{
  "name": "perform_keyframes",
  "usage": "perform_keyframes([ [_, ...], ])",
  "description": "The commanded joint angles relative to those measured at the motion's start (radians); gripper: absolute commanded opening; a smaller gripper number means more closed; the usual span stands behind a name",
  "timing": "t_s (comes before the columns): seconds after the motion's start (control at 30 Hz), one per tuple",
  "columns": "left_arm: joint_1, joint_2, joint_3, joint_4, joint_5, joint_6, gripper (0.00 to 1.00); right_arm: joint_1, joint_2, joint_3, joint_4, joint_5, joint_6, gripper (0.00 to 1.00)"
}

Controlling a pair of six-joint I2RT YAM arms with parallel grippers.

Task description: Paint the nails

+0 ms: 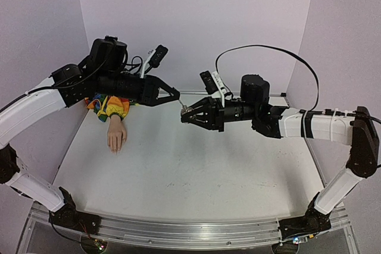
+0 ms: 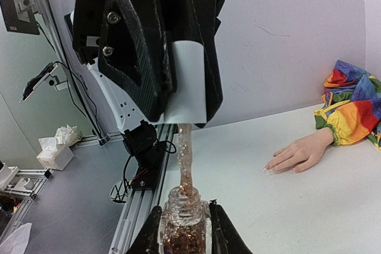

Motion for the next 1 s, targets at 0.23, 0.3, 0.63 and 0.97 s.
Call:
perform_keyframes([
  [0.23, 0.013, -0.054, 0.019, 0.023, -0.006, 0.027, 0.0, 0.001, -0.003, 0.047, 0.053, -0.034, -0.008, 0.0],
  [0.3, 0.015, -0.06, 0.015, 0.023, -0.011, 0.028, 0.0, 0.001, -0.003, 0.045, 0.053, -0.033, -0.008, 0.0],
  [0.63, 0.098, -0.12, -0.028, -0.023, 0.009, 0.023, 0.0, 0.0, -0.07, -0.011, 0.057, 0.078, -0.044, 0.0],
  [0.97, 0.31, -0.206, -0.208, -0.246, -0.052, 0.046, 0.0, -0.106, -0.233, -0.131, 0.042, 0.225, -0.082, 0.0],
])
